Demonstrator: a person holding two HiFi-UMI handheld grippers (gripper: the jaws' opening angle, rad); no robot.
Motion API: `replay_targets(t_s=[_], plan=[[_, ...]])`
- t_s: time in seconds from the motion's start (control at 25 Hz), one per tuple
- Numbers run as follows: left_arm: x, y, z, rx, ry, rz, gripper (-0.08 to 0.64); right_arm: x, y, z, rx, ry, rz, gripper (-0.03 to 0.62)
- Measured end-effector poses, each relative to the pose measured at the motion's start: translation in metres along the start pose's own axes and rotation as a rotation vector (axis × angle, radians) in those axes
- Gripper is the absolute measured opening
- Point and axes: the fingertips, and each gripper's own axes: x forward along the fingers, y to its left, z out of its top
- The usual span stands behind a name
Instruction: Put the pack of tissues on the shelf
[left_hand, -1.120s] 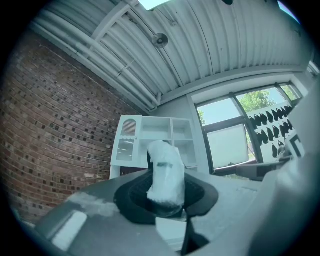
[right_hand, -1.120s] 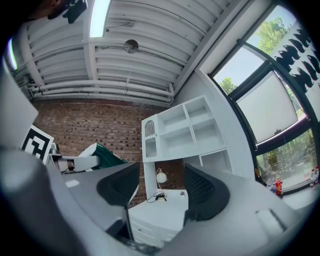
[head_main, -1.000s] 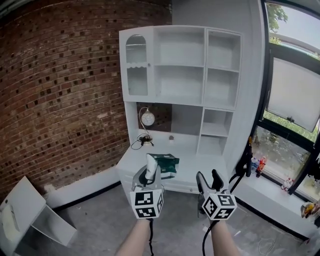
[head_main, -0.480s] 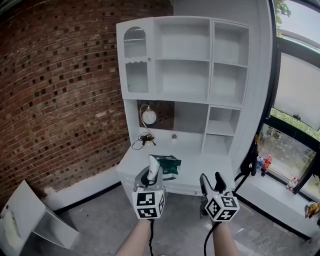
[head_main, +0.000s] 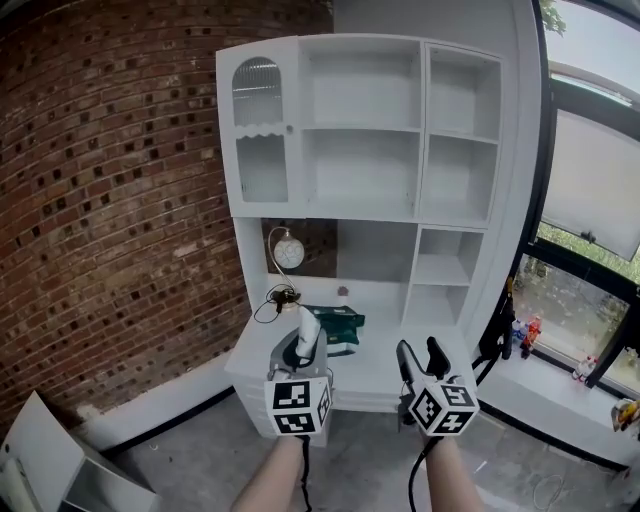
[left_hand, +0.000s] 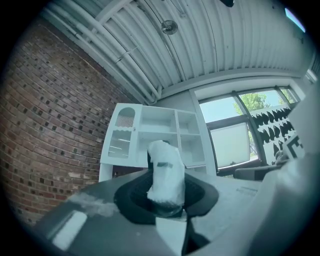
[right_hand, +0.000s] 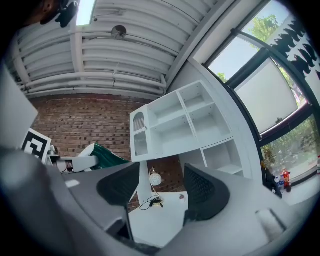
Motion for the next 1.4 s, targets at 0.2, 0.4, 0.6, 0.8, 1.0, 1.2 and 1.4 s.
replay_targets(t_s=[0.2, 0.4, 0.6, 0.8, 1.0, 1.2, 1.4], plan=[[0.021, 0.017, -0.023, -0.027, 0.032, -0.009, 0.103, 0.020, -0.001, -0.011, -0.013, 0.012, -0.014, 0.272], [0.046, 0.026, -0.036, -0.043, 0.050, -0.016, 0.103, 0.043, -0.012, -0.023, -0.015, 0.041, -0.032, 0.272], [0.078, 0.034, -0.044, -0.067, 0.053, -0.005, 0.103, 0.071, -0.026, -0.023, -0.016, 0.040, -0.023, 0.272], [0.115, 0.030, -0.042, -0.075, 0.033, 0.004, 0.103, 0.105, -0.051, -0.022, -0.023, 0.048, -0.013, 0.272], [0.151, 0.023, -0.046, -0.085, 0.028, 0.015, 0.103, 0.138, -0.072, -0.020, -0.012, 0.049, 0.014, 0.272], [0.184, 0.019, -0.049, -0.081, 0.021, 0.035, 0.103, 0.166, -0.095, -0.013, 0.001, 0.037, 0.048, 0.272], [0.211, 0.011, -0.053, -0.096, 0.007, 0.050, 0.103, 0.186, -0.113, -0.022, 0.002, 0.058, 0.079, 0.272]])
